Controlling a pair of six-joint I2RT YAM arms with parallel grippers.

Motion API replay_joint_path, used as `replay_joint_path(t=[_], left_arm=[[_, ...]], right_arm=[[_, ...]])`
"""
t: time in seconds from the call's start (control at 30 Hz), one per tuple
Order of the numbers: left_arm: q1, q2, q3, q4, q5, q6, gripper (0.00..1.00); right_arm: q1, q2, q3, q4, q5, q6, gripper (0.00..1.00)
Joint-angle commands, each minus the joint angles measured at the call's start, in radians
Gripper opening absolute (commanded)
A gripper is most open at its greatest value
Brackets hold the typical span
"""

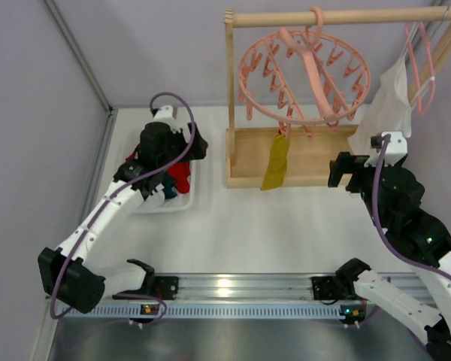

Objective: Remove the socks clipped to the hanger

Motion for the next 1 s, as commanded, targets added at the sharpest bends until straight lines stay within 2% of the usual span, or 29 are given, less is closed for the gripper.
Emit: replay_joint_path(t=[0.0, 0.03, 0.07, 0.13, 0.17, 0.4, 0.53, 0.83, 0.93, 0.97], left_arm=[[-0.087, -0.049, -0.092, 0.319, 0.331, 0.068, 0.99], [-0.108, -0.061, -0.149, 0.379, 0.417, 0.118, 0.99], [-0.157, -0.076, -0.174, 0.510, 0.439, 0.145, 0.99], [-0.211, -0.077, -0.209, 0.588, 0.485, 0.227, 0.99], [-0.278, -0.064, -0.240, 0.652, 0.491, 0.266, 0.99], [-0.320, 0.083, -0.271, 0.884, 0.514, 0.277, 0.99], [-0.352, 0.182, -0.220, 0.924, 0.525, 0.297, 0.99], [-0.457, 0.370, -0.137, 0.973, 0.450, 0.349, 0.98], [-0.484, 0.411, -0.131, 0.993, 0.421, 0.356, 0.87], [-0.492, 0.426, -0.131, 1.004, 0.393, 0.360, 0.67]], right_arm=[[-0.015, -0.040, -0.006, -0.012, -0.114, 0.023, 1.00], [-0.013, -0.054, -0.007, -0.012, -0.160, 0.018, 0.99], [-0.015, -0.058, -0.005, -0.012, -0.191, 0.015, 1.00], [-0.013, -0.071, -0.005, -0.012, -0.258, 0.006, 0.99], [-0.015, -0.084, -0.006, -0.007, -0.353, 0.003, 0.99], [-0.013, -0.112, -0.019, 0.022, -0.501, -0.002, 0.99], [-0.012, -0.140, -0.039, 0.052, -0.584, -0.011, 0.99], [-0.013, -0.184, -0.063, 0.118, -0.671, 0.011, 0.99], [-0.013, -0.192, -0.062, 0.126, -0.688, 0.020, 0.99], [-0.013, -0.195, -0.065, 0.143, -0.694, 0.027, 0.99]])
